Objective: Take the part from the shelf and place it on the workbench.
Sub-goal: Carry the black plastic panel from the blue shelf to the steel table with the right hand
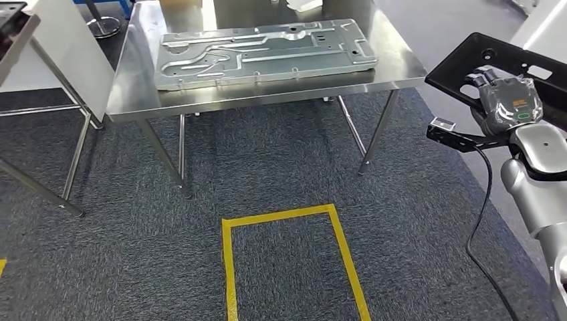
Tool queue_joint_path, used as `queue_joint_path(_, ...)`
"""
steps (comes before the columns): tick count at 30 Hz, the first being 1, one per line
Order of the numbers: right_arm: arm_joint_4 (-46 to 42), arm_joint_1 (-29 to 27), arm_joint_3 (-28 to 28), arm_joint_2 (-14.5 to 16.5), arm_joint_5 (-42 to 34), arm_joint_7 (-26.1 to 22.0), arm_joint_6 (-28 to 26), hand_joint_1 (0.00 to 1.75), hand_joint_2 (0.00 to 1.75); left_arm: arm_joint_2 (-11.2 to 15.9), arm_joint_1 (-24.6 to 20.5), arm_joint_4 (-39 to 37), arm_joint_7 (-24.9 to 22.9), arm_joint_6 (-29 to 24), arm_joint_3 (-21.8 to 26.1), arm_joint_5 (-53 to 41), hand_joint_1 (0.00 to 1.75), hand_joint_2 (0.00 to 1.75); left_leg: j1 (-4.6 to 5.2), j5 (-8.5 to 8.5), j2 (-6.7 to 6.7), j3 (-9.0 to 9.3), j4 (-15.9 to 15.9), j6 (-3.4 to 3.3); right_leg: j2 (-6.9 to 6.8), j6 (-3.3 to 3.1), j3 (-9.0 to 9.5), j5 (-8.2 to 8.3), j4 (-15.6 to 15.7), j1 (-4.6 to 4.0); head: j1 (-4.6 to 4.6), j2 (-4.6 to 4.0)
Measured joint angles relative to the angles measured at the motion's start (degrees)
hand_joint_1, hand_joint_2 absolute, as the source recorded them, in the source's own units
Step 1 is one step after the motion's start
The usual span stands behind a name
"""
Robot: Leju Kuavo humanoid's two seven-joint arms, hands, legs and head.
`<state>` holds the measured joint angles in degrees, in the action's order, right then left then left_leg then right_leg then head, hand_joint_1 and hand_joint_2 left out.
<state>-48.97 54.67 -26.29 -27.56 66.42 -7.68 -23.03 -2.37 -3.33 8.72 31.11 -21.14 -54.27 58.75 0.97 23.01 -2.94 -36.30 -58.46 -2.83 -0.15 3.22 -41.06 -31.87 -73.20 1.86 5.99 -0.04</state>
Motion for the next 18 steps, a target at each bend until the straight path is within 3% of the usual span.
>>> queue_joint_path(1,0.38,-0.02,-0.03,0.01,-0.56,-0.24,-0.28,1.75,1.75,-0.11,0.18,0.00,0.03,0.00,0.00,-0.05,0.00,1.75,-0.03,0.18,-0.78,0.10,-0.24,0.12,0.25,0.02,0.87,2.36,2.95,0.10,0.00,0.00)
queue_joint_path(3,0.82,-0.15,0.03,-0.12,-2.14,-0.96,-0.85,1.75,1.75,-0.26,0.30,0.00,0.08,-0.02,0.00,-0.12,0.00,1.75,-0.08,0.61,-2.22,-0.04,-0.92,0.57,2.36,-0.17,3.39,5.66,9.82,0.40,0.00,0.00)
queue_joint_path(5,1.05,-0.86,0.27,-0.33,-4.47,-2.15,-1.14,1.75,1.75,-0.29,0.38,0.00,0.17,-0.09,0.01,-0.07,0.00,1.75,-0.32,0.78,-3.52,-0.51,-1.19,1.24,4.04,-0.57,4.65,6.10,12.83,0.34,-0.01,0.00)
queue_joint_path(7,1.10,-2.25,0.73,-0.27,-7.29,-3.70,-1.03,1.75,1.75,-0.33,0.71,0.00,0.36,-0.20,0.02,0.02,0.00,1.75,-0.58,0.69,-4.62,-0.73,-0.96,2.00,3.40,-1.19,5.01,6.07,13.35,0.18,-0.04,0.00)
queue_joint_path(8,0.95,-3.22,1.06,-0.12,-8.81,-4.55,-0.92,1.75,1.75,-0.35,0.93,0.00,0.46,-0.26,0.02,0.04,0.00,1.75,-0.53,0.90,-4.13,-0.78,-1.19,2.37,2.81,-1.61,5.37,6.10,13.70,0.25,-0.05,0.00)
queue_joint_path(10,0.47,-5.58,1.81,0.24,-11.24,-5.93,-0.86,1.75,1.75,-0.39,1.09,0.00,0.66,-0.37,0.02,0.06,0.00,1.75,-0.43,2.75,-1.26,-2.14,-4.41,3.01,1.47,-2.37,6.23,6.07,14.36,0.40,-0.02,0.00)
queue_joint_path(12,0.08,-8.06,2.32,0.44,-12.12,-6.45,-0.92,1.75,1.75,-0.44,1.07,0.00,0.77,-0.42,0.02,0.05,0.00,1.75,-0.76,6.11,1.65,-5.65,-11.57,3.49,0.02,-2.81,6.78,5.75,14.52,0.11,0.03,0.00)
queue_joint_path(14,-0.43,-10.38,2.61,0.69,-12.76,-6.98,-0.73,1.75,1.75,-0.50,1.10,0.00,0.80,-0.42,0.02,0.07,0.00,1.75,-1.16,7.56,2.44,-8.57,-16.86,3.81,-1.39,-2.86,7.08,5.40,14.48,-0.01,0.03,0.00)
queue_joint_path(15,-0.92,-11.56,2.75,0.88,-13.17,-7.31,-0.55,1.75,1.75,-0.52,1.15,0.00,0.81,-0.43,0.02,0.08,0.00,1.75,-1.29,6.73,2.61,-8.47,-16.49,3.89,-2.02,-2.78,7.29,5.21,14.47,-0.02,0.04,0.00)
queue_joint_path(16,-1.58,-12.86,2.87,1.09,-13.54,-7.59,-0.33,1.75,1.75,-0.52,1.20,0.00,0.82,-0.45,0.02,0.10,0.00,1.75,-1.36,4.94,2.91,-7.13,-13.81,3.87,-2.67,-2.66,7.62,4.97,14.46,-0.03,0.04,0.00)
queue_joint_path(18,-3.09,-15.14,3.16,1.46,-13.97,-7.87,0.05,1.75,1.75,-0.51,1.21,0.00,0.82,-0.49,0.02,0.12,0.00,1.75,-1.07,1.39,4.67,-2.73,-5.53,3.36,-3.83,-2.30,8.39,4.44,14.53,-0.12,0.04,0.00)
